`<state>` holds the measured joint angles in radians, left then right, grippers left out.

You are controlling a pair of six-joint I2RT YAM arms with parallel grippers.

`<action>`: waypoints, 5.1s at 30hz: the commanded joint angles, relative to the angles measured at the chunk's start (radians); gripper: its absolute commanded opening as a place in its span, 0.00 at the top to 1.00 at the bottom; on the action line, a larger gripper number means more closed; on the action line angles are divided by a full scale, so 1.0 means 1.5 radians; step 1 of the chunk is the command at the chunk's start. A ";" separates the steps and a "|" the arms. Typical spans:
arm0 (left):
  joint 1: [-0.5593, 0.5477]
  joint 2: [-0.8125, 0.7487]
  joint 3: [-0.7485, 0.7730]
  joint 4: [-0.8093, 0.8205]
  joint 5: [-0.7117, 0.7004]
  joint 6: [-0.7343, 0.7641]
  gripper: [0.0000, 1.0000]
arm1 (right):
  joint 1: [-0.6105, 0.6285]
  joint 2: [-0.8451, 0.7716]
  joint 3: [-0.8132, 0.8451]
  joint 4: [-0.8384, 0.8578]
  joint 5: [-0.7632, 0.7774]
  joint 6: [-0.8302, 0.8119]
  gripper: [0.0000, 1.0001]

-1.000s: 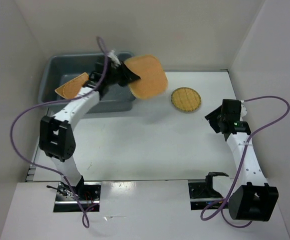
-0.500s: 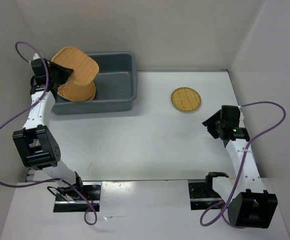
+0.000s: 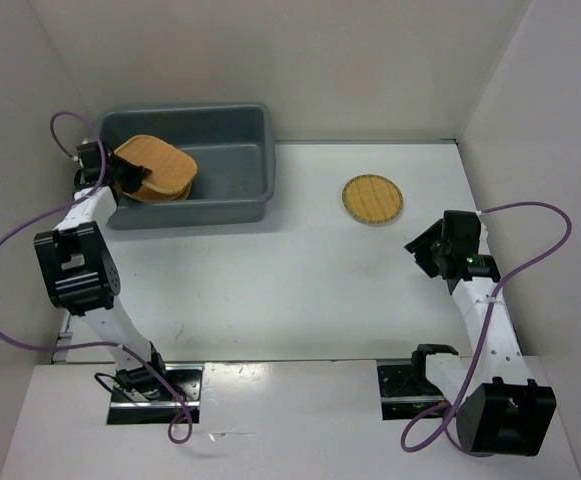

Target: Place the mixed dishes into the plastic bin

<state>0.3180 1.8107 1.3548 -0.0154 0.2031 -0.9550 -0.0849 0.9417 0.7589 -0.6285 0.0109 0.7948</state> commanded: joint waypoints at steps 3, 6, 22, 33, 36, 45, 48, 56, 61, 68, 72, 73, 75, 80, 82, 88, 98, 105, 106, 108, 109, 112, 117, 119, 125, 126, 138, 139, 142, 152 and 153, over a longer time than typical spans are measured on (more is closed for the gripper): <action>0.000 0.066 0.047 0.098 0.015 -0.068 1.00 | 0.000 0.005 0.004 0.017 0.000 -0.006 0.46; 0.000 0.083 0.063 0.098 -0.002 -0.087 1.00 | 0.000 0.005 0.004 0.017 0.000 -0.006 0.46; 0.000 0.151 0.149 0.066 -0.019 -0.089 0.30 | 0.000 0.018 0.004 0.029 -0.006 -0.012 0.46; 0.000 0.090 0.245 -0.106 -0.158 0.044 0.09 | 0.000 0.011 0.004 0.029 -0.006 -0.012 0.46; 0.000 0.079 0.267 -0.145 -0.188 0.089 0.08 | 0.000 0.005 0.004 0.029 -0.006 -0.012 0.46; 0.000 0.050 0.256 -0.181 -0.259 0.174 0.07 | 0.000 -0.001 0.004 0.029 -0.006 -0.012 0.46; 0.000 0.044 0.255 -0.181 -0.259 0.189 0.07 | 0.000 -0.001 0.004 0.029 -0.006 -0.012 0.46; -0.062 -0.076 0.247 -0.133 0.160 0.193 0.04 | 0.007 0.019 0.010 0.047 -0.042 -0.035 0.46; -0.232 -0.174 0.167 -0.086 0.192 0.200 0.01 | 0.007 0.076 0.052 0.061 -0.013 -0.035 0.53; -0.447 -0.246 -0.093 0.125 0.075 0.084 0.01 | -0.011 0.154 0.110 0.132 -0.006 -0.024 0.80; -0.541 -0.206 -0.129 0.143 -0.006 0.067 0.01 | -0.011 0.192 0.142 0.146 0.009 -0.031 1.00; -0.556 -0.198 -0.129 0.153 -0.020 0.067 0.01 | -0.011 0.198 0.148 0.146 0.009 -0.031 1.00; -0.589 -0.172 -0.139 0.171 -0.034 0.067 0.01 | -0.011 0.199 0.155 0.160 0.015 -0.031 1.00; -0.631 -0.080 -0.094 0.153 -0.040 0.067 0.01 | 0.002 0.262 0.183 0.178 0.033 -0.075 1.00; -0.651 -0.050 -0.068 0.137 -0.057 0.067 0.01 | 0.016 0.304 0.211 0.169 0.027 -0.104 1.00; -0.677 0.042 0.011 0.144 -0.134 0.034 0.02 | 0.047 0.407 0.277 0.175 0.072 -0.126 1.00; -0.692 0.222 0.140 0.164 -0.272 -0.047 0.26 | 0.047 0.536 0.378 0.154 0.080 -0.143 1.00; -0.704 0.328 0.217 0.192 -0.294 -0.138 0.27 | 0.047 0.495 0.357 0.160 0.049 -0.131 1.00; -0.704 0.347 0.225 0.204 -0.294 -0.146 0.27 | 0.047 0.484 0.343 0.160 0.049 -0.125 1.00; -0.704 0.366 0.238 0.211 -0.302 -0.164 0.27 | 0.047 0.443 0.322 0.160 0.042 -0.125 1.00; -0.704 0.381 0.245 0.211 -0.302 -0.171 0.27 | 0.047 0.427 0.300 0.160 0.042 -0.117 1.00; -0.704 0.408 0.268 0.225 -0.311 -0.196 0.27 | 0.054 0.366 0.256 0.167 0.036 -0.109 1.00; -0.704 0.450 0.321 0.225 -0.324 -0.241 0.29 | 0.054 0.308 0.215 0.150 0.036 -0.101 1.00; -0.704 0.473 0.336 0.225 -0.324 -0.263 0.38 | 0.054 0.284 0.190 0.150 0.036 -0.101 1.00; -0.704 0.543 0.417 0.191 -0.318 -0.302 0.58 | 0.054 0.244 0.153 0.132 0.051 -0.108 0.99; -0.704 0.550 0.437 0.191 -0.317 -0.309 0.60 | 0.054 0.234 0.153 0.132 0.051 -0.108 0.98; -0.704 0.526 0.505 0.125 -0.301 -0.243 1.00 | 0.060 0.225 0.159 0.138 0.045 -0.114 0.54; -0.695 0.506 0.505 0.125 -0.289 -0.216 1.00 | 0.060 0.217 0.169 0.138 0.051 -0.114 0.47; -0.671 0.445 0.512 0.135 -0.250 -0.188 1.00 | 0.060 0.178 0.188 0.132 0.076 -0.108 0.08; -0.540 0.183 0.409 0.161 -0.230 -0.154 1.00 | 0.046 0.080 0.184 0.132 0.078 -0.114 0.00; -0.528 0.114 0.377 0.161 -0.249 -0.137 1.00 | 0.046 0.074 0.176 0.132 0.078 -0.114 0.00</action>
<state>-0.5339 2.2372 1.9820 0.1211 -0.1158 -1.2198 -0.0109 1.0904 1.0225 -0.4419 0.1043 0.6334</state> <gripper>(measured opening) 0.044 0.999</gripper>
